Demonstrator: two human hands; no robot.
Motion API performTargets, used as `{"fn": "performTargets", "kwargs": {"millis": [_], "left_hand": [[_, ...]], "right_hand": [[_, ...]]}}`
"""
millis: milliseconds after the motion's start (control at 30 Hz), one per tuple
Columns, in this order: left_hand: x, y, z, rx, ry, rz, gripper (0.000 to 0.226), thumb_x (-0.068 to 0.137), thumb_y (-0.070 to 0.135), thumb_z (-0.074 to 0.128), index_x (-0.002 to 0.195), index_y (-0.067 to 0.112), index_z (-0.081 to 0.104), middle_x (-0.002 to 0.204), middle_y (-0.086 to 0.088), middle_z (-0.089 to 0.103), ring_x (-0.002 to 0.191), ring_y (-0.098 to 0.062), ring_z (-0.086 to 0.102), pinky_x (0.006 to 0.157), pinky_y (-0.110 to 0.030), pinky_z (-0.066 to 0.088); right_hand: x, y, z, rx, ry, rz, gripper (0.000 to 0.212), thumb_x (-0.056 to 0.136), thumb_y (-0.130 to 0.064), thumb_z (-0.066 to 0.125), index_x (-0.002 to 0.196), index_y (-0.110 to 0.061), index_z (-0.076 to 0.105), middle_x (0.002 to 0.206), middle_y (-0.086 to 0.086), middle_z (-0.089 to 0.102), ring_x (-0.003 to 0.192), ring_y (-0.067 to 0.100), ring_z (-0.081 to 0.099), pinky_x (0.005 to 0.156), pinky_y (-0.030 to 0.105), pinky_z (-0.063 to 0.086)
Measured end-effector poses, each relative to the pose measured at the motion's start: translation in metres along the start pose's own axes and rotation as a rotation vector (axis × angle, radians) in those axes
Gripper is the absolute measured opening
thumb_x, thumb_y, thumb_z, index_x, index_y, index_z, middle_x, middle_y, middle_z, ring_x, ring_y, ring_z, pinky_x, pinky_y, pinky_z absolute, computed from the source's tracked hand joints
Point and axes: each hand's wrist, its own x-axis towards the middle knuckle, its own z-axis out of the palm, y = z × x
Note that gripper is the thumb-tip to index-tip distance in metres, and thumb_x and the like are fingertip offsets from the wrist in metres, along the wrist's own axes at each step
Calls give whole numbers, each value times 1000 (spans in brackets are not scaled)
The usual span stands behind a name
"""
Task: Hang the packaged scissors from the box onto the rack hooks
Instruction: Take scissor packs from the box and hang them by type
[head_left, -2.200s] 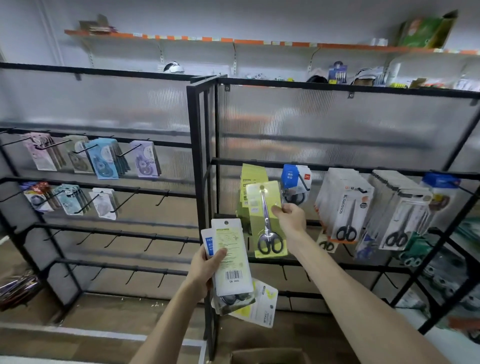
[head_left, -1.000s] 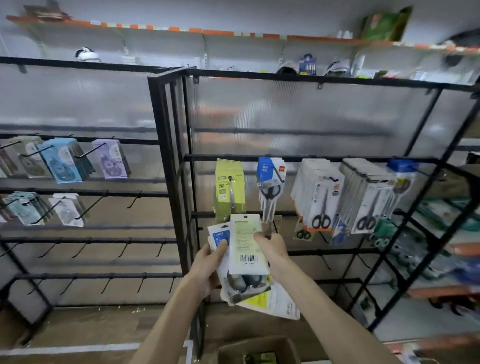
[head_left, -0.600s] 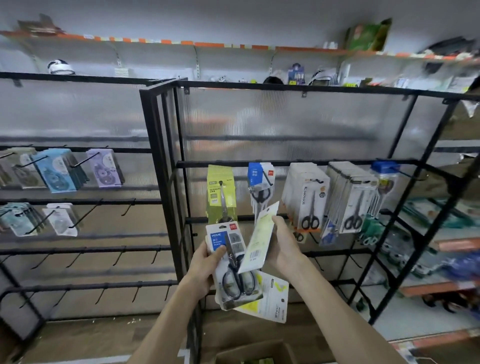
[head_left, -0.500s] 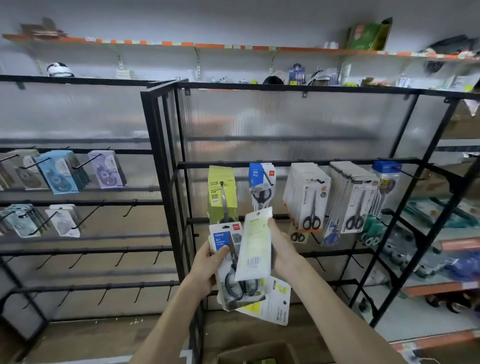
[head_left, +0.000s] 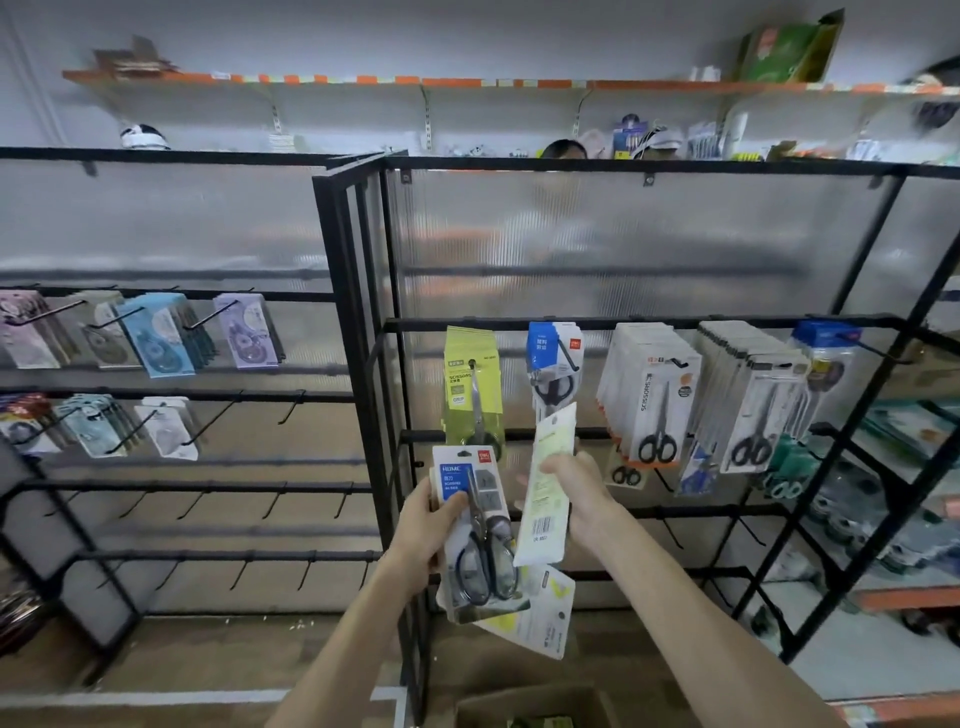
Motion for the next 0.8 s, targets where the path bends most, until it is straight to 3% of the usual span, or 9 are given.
{"fn": "performTargets", "kwargs": {"millis": [100, 167, 200, 267, 333, 400, 533, 633, 800], "left_hand": [[6, 2, -3, -47, -3, -11, 22, 100, 7, 60, 119, 17, 62, 102, -9, 78, 91, -29, 76, 84, -51, 61], [9, 4, -5, -68, 0, -22, 20, 100, 6, 59, 118, 16, 62, 102, -11, 78, 92, -30, 76, 84, -50, 61], [12, 4, -7, -77, 7, -23, 21, 101, 6, 59, 119, 16, 62, 104, -12, 77, 94, -31, 75, 87, -52, 60], [17, 3, -11, -86, 18, -26, 22, 100, 6, 59, 121, 14, 61, 108, -14, 76, 98, -34, 74, 93, -56, 57], [21, 2, -15, -96, 25, -29, 24, 100, 5, 60, 122, 12, 59, 110, -17, 75, 101, -37, 73, 94, -59, 56], [26, -2, -21, -94, 48, -22, 25, 99, 3, 59, 124, 8, 58, 111, -18, 74, 100, -36, 72, 93, -55, 57], [30, -8, -36, -48, 54, -29, 25, 100, 6, 60, 123, 14, 58, 110, -15, 74, 96, -32, 73, 87, -49, 59], [36, -17, -50, -59, 60, -56, 27, 99, 6, 59, 125, 11, 58, 114, -18, 73, 102, -35, 73, 94, -56, 56], [43, -30, -66, -76, 54, -66, 30, 98, 8, 62, 128, 9, 59, 117, -16, 73, 111, -36, 69, 103, -61, 49]], "right_hand": [[-5, -7, 9, 11, -107, 6, 38, 96, -32, 62, 127, -12, 55, 117, 10, 60, 106, 23, 59, 98, 45, 45], [1, -9, 14, -5, -196, 18, 66, 82, -63, 70, 130, -21, 53, 132, 0, 53, 123, 20, 48, 114, 46, 31], [4, -10, 17, -24, -233, 0, 71, 79, -68, 70, 133, -26, 52, 140, -7, 47, 133, 16, 38, 119, 48, 22], [8, -8, 26, -74, -219, -50, 57, 88, -53, 70, 131, -21, 51, 140, -10, 45, 133, 11, 36, 119, 45, 25], [15, -5, 34, -192, -107, -150, 44, 93, -30, 69, 125, -13, 43, 128, 2, 55, 118, 17, 53, 100, 36, 43], [21, -9, 43, -236, -1, -264, 39, 95, -19, 67, 119, -12, 36, 111, 3, 54, 98, 14, 56, 83, 31, 46], [39, -28, 61, -211, 41, -342, 32, 96, -8, 64, 117, -14, 41, 102, -6, 54, 96, 12, 53, 90, 31, 43], [57, -38, 70, -286, 58, -354, 28, 96, -9, 64, 122, -8, 56, 110, -1, 63, 100, 16, 56, 85, 29, 40], [82, -43, 76, -323, 93, -328, 25, 98, -13, 63, 122, -8, 62, 107, -1, 63, 100, 18, 55, 84, 30, 38]]}}
